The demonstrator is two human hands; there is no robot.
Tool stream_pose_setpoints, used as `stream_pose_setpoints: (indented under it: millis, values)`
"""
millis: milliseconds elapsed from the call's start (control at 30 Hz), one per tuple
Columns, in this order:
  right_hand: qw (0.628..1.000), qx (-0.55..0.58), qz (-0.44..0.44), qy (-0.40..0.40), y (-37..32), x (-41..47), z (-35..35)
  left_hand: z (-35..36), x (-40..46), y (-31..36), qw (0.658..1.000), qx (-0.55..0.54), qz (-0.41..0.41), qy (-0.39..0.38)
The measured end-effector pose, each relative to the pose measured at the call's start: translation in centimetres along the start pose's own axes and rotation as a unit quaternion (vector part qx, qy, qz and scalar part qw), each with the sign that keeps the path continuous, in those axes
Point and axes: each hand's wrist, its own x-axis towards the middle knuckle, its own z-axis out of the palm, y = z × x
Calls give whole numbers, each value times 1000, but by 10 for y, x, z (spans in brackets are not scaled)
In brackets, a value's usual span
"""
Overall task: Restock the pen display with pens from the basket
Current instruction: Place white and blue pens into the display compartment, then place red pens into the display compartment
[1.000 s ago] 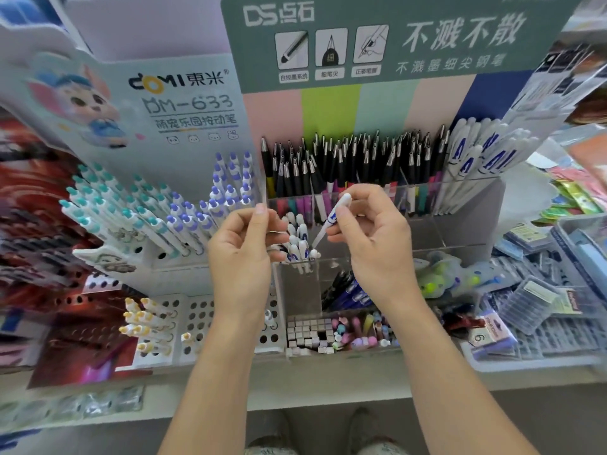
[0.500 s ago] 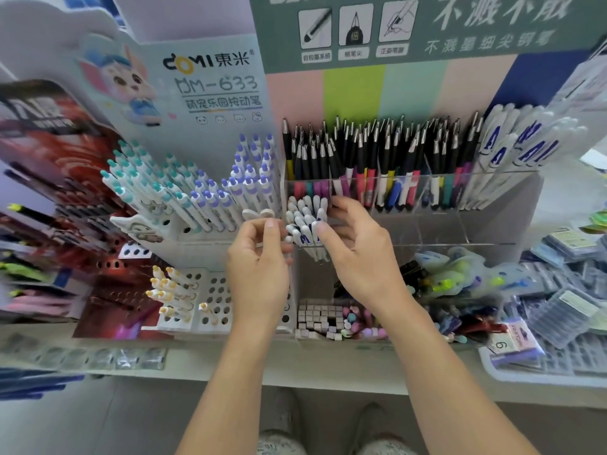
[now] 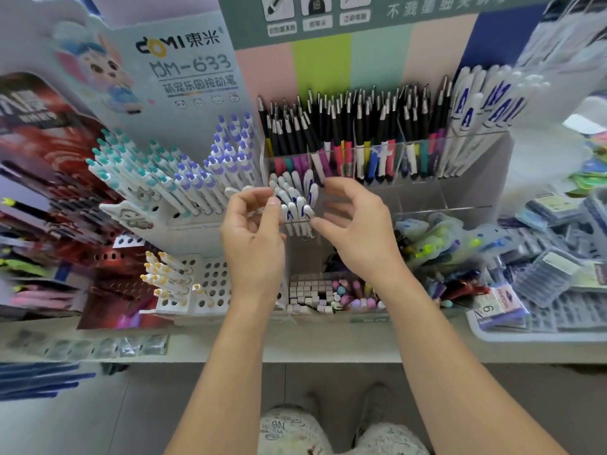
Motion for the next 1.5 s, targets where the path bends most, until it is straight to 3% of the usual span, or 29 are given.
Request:
stream_pose_setpoints:
  millis: [100, 200, 333, 433, 533, 633, 867, 967, 1100, 1200, 1267, 1433, 1500]
  values:
    - [998, -10, 2, 58, -2, -17, -10, 11, -8, 7, 998, 3, -10, -70]
    - [990, 1, 20, 139, -6, -39, -28, 29, -17, 7, 980, 22, -63, -188]
    - [962, -10, 81, 259, -1, -92, -64, 62, -52, -8, 915, 59, -153, -368]
    - [925, -11, 143, 350, 16, -158, -95, 92, -96, -25, 862, 58, -206, -460]
    - [870, 8, 206, 448, 30, -238, -131, 127, -162, -30, 808, 68, -218, -543]
    - [788, 66, 243, 562, 38, -319, -165, 157, -247, -20, 733, 57, -254, -628]
    - [628, 120, 256, 725, 56, -493, -234, 198, -449, -11, 592, 115, -168, -780]
    - [587, 120, 281, 750, 75, -558, -268, 216, -532, -17, 547, 139, -157, -811]
    - [551, 154, 347, 743, 117, -637, -322, 251, -624, -52, 538, 206, -111, -809]
    - [527, 181, 391, 732, 151, -682, -353, 272, -667, -78, 500, 284, -67, -815]
    - [532, 195, 402, 719, 171, -698, -369, 288, -685, -93, 492, 317, -83, -806]
    - [568, 289, 434, 637, 235, -677, -387, 320, -704, -135, 534, 373, -100, -752]
    - [571, 320, 455, 604, 265, -658, -389, 330, -707, -161, 520, 403, -105, -746]
